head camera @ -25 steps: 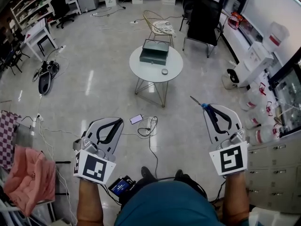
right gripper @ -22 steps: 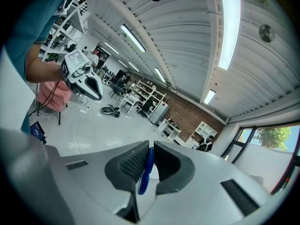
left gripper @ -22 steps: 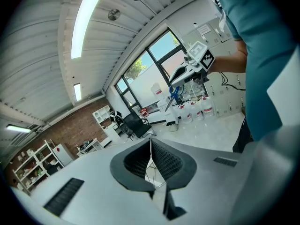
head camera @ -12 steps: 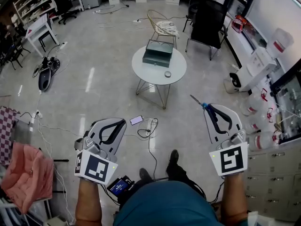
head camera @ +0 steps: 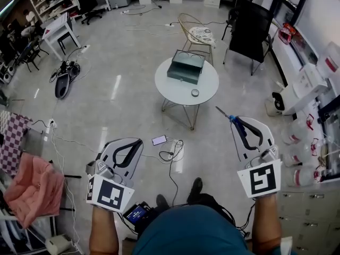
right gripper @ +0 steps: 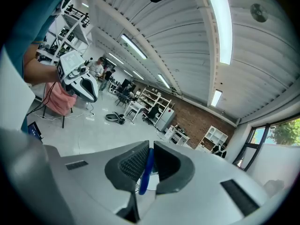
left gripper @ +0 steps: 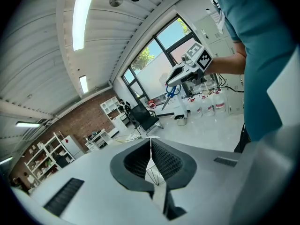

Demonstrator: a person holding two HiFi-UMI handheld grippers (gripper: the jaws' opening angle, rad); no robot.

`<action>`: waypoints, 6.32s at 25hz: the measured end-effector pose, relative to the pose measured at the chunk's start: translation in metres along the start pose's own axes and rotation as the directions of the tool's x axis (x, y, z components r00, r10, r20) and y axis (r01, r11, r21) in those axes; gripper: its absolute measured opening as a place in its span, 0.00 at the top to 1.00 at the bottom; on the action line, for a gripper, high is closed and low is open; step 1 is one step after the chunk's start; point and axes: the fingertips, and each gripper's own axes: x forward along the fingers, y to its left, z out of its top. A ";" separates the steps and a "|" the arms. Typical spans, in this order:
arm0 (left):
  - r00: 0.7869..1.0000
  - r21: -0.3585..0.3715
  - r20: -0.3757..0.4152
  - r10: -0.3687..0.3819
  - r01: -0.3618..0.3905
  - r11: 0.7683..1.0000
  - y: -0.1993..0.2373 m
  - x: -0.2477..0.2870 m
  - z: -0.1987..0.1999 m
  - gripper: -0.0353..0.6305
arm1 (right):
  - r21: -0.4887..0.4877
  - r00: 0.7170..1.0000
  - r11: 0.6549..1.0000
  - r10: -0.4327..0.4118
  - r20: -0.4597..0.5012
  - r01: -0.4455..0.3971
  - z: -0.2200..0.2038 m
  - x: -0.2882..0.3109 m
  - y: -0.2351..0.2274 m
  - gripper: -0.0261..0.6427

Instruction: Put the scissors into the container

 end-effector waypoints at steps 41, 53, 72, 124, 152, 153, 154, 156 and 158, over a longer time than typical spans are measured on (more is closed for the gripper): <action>1.000 0.052 -0.016 -0.019 0.020 0.998 0.051 0.149 0.031 0.92 | 0.038 1.000 0.999 -0.003 -0.009 0.003 -0.077 0.082 -0.107 0.88; 0.989 0.133 0.102 -0.107 0.093 0.987 0.162 0.195 -0.002 0.92 | 0.061 0.988 0.991 -0.114 -0.107 0.121 -0.042 0.163 -0.108 0.88; 0.960 0.115 0.228 -0.163 0.140 0.983 0.264 0.218 -0.047 0.92 | 0.018 0.959 0.977 -0.204 -0.195 0.211 0.008 0.244 -0.103 0.88; 0.994 -0.083 -0.074 -0.080 0.073 0.994 0.320 0.430 -0.161 0.92 | 0.135 0.947 0.979 0.186 -0.261 -0.154 -0.188 0.536 -0.163 0.88; 0.977 -0.147 -0.168 -0.128 0.104 0.984 0.281 0.506 -0.250 0.92 | 0.141 0.851 0.923 0.385 -0.358 -0.358 -0.320 0.641 -0.078 0.88; 0.977 -0.151 -0.169 -0.130 0.104 0.983 0.280 0.508 -0.253 0.92 | 0.139 0.844 0.920 0.392 -0.366 -0.367 -0.325 0.644 -0.073 0.88; 0.976 -0.156 -0.171 -0.131 0.105 0.982 0.278 0.510 -0.257 0.92 | 0.137 0.837 0.917 0.399 -0.374 -0.376 -0.331 0.646 -0.068 0.88; 0.976 -0.165 -0.174 -0.134 0.105 0.981 0.274 0.513 -0.263 0.92 | 0.129 0.823 0.911 0.411 -0.392 -0.393 -0.342 0.651 -0.059 0.88; 0.975 -0.173 -0.177 -0.136 0.105 0.979 0.271 0.516 -0.270 0.92 | 0.116 0.808 0.903 0.422 -0.410 -0.413 -0.353 0.656 -0.050 0.88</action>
